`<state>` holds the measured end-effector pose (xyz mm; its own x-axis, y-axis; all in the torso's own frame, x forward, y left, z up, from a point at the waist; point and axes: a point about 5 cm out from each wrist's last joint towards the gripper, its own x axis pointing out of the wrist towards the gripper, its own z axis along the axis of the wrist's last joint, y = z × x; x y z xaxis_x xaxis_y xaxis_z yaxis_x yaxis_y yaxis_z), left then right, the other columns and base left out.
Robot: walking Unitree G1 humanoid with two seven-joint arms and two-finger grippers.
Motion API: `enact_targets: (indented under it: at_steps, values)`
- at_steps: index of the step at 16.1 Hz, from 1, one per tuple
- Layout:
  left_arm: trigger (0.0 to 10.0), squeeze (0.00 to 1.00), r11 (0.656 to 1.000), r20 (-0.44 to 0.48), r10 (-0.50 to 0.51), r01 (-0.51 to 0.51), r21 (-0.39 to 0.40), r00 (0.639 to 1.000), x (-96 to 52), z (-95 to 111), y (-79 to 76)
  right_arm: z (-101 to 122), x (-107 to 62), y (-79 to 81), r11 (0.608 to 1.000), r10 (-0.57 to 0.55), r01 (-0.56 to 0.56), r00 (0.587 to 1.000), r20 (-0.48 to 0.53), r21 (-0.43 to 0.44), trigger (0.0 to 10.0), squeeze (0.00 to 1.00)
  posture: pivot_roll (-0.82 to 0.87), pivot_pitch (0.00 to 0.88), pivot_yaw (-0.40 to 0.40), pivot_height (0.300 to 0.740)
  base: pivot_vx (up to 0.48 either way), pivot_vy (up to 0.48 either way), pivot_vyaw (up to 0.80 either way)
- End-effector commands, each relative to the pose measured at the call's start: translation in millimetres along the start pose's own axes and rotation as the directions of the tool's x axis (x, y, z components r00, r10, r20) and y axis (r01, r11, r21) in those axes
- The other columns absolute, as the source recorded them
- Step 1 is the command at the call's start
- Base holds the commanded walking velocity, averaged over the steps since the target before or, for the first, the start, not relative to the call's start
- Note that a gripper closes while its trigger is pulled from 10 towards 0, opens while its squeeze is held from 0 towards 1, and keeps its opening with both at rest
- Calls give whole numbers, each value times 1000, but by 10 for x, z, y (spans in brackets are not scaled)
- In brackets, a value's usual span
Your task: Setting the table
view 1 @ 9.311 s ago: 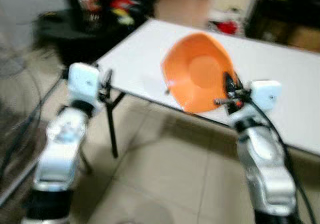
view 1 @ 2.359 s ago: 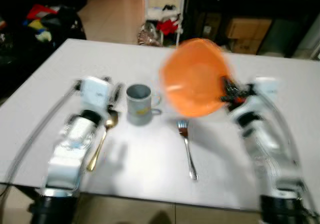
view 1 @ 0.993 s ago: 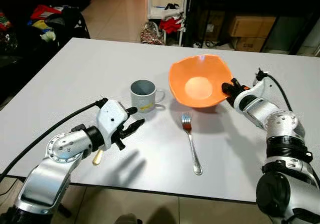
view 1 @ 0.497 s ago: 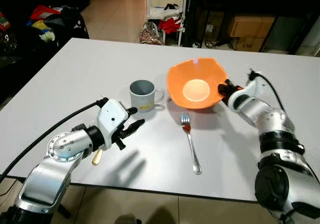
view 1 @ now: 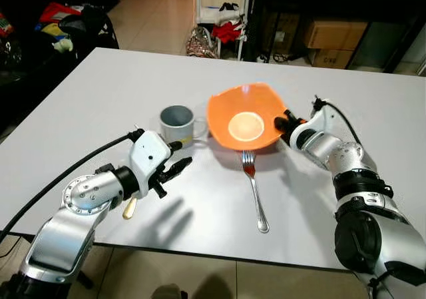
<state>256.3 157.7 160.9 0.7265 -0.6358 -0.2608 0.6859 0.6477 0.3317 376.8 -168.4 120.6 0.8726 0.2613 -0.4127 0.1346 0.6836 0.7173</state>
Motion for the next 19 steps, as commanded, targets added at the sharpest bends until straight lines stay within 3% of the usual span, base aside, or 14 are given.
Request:
enact_targets:
  at_steps: [1, 7, 8, 9, 12, 16, 19]
  values:
    - [10000, 0, 1000, -1, 0, 0, 17, 1000, 10, 7, 19, 89, -1, 125, 998, 54, -54, 998, 10, 23, 10000, 0, 185, 0, -33, 740, 0, 0, 0]
    - [10000, 0, 999, -3, -49, 49, -2, 999, 44, 9, -39, 22, -37, -53, 995, 26, -23, 999, -31, 94, 10000, 0, 174, 0, -20, 740, 0, 0, 0]
    - [10000, 0, 997, -9, -76, 76, -14, 997, 36, 5, -65, -22, -33, -76, 993, 23, -17, 998, -50, 115, 10000, 651, 175, 0, -18, 740, 0, 0, 0]
    - [10000, 0, 996, -16, -91, 91, -23, 996, 29, -2, -77, -44, -32, -85, 993, 22, -15, 998, -58, 120, 10000, 894, 176, 0, -17, 740, 0, 0, 0]
    - [10000, 0, 994, -34, -107, 106, -33, 994, 17, -25, -76, -56, -38, -99, 991, 24, -15, 998, -62, 131, 10000, 996, 172, 0, -8, 740, 0, 0, 0]
    - [10000, 0, 993, -30, -112, 111, -38, 993, 31, -3, -47, 14, -105, -132, 989, 37, -29, 998, -49, 142, 10000, 1000, 168, 0, -4, 740, 0, 0, 0]
    - [10000, 0, 992, -18, -116, 115, -44, 993, 30, 13, -35, 59, -293, -214, 990, 61, -55, 997, -52, 127, 10000, 1000, 154, 0, 5, 740, 0, 0, 0]
